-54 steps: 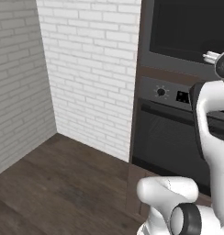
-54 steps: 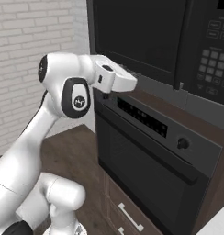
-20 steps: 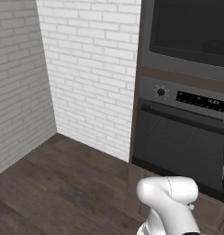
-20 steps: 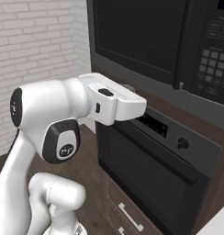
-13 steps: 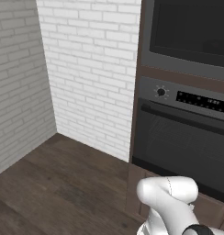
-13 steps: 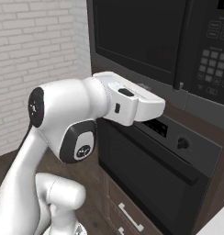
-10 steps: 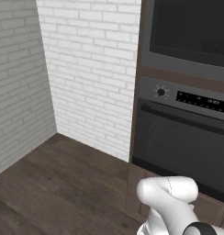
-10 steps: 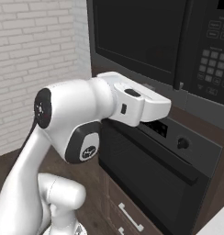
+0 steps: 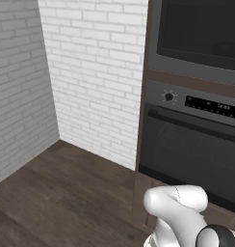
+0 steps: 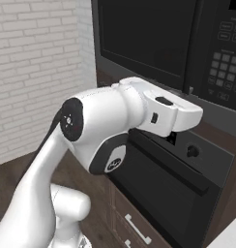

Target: Pick the bell pepper from the sink and place it in the bowl. Then pick the bowl and place it in the microwave. Then close the microwave door and press the start button.

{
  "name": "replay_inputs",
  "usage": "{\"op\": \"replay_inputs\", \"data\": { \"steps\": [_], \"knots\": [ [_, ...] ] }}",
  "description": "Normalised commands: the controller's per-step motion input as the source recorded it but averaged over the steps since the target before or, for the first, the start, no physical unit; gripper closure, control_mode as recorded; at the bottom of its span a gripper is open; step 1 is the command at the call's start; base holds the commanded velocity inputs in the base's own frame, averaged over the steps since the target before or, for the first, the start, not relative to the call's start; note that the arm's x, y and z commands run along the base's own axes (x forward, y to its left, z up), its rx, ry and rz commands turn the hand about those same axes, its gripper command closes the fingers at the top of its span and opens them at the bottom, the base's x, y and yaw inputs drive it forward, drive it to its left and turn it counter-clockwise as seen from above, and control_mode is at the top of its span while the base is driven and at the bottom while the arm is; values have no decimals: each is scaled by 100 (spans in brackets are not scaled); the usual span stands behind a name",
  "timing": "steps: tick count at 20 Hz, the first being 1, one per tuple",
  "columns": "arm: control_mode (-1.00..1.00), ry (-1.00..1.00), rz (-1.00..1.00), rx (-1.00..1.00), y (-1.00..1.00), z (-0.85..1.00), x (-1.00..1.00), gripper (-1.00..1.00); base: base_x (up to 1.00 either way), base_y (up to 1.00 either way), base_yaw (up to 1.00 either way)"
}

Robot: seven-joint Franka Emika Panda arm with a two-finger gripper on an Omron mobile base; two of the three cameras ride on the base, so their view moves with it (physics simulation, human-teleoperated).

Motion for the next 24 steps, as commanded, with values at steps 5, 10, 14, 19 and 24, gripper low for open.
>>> {"op": "replay_inputs", "data": {
  "steps": [5, 10, 14, 19, 24],
  "knots": [
    [-100, 0, 1, 0, -31, 0, 2, 100, 0, 0, 0],
    [-100, 0, 0, 0, -14, 0, 14, 100, 0, 0, 0],
    [-100, 0, 0, 0, -12, 0, 21, 100, 0, 0, 0],
    [-100, 0, 1, 0, -32, 0, 9, 100, 0, 0, 0],
    [-100, 0, 1, 0, -21, -5, 0, 100, 0, 0, 0]
  ]
}}
